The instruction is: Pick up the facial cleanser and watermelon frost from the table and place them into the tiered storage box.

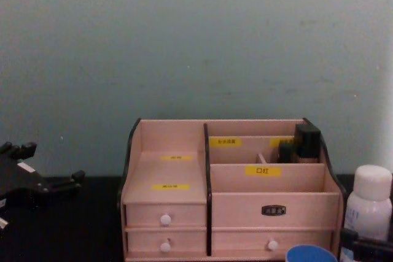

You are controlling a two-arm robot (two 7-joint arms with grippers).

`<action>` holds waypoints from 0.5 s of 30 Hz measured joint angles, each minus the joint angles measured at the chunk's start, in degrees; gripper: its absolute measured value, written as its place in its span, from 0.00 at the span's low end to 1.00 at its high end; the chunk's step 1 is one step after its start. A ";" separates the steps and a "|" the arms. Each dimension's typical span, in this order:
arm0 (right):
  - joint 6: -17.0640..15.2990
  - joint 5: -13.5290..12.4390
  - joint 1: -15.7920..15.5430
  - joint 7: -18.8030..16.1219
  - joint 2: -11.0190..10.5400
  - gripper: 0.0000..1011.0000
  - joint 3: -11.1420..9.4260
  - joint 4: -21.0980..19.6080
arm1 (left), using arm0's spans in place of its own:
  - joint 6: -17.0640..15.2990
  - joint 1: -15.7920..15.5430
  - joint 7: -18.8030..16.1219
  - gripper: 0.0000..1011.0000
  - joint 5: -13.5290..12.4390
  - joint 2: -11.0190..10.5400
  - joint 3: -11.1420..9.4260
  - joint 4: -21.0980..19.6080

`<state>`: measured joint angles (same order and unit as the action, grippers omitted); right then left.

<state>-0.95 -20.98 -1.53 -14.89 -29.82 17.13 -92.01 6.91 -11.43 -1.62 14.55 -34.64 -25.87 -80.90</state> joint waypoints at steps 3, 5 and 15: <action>-0.43 0.34 0.73 -0.18 0.89 0.99 -0.03 0.72 | 0.00 0.00 0.00 0.99 0.00 0.00 0.00 0.00; -0.67 0.47 1.05 -0.36 1.45 0.99 -0.18 1.16 | 0.00 0.00 0.00 0.99 0.00 0.00 0.00 0.00; -1.55 1.11 1.77 -1.06 3.18 0.99 -1.27 2.22 | 0.00 0.00 0.00 0.99 0.00 0.00 0.00 0.00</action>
<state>-2.50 -19.87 0.24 -15.95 -26.64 15.86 -89.79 6.91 -11.44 -1.62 14.55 -34.64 -25.86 -80.90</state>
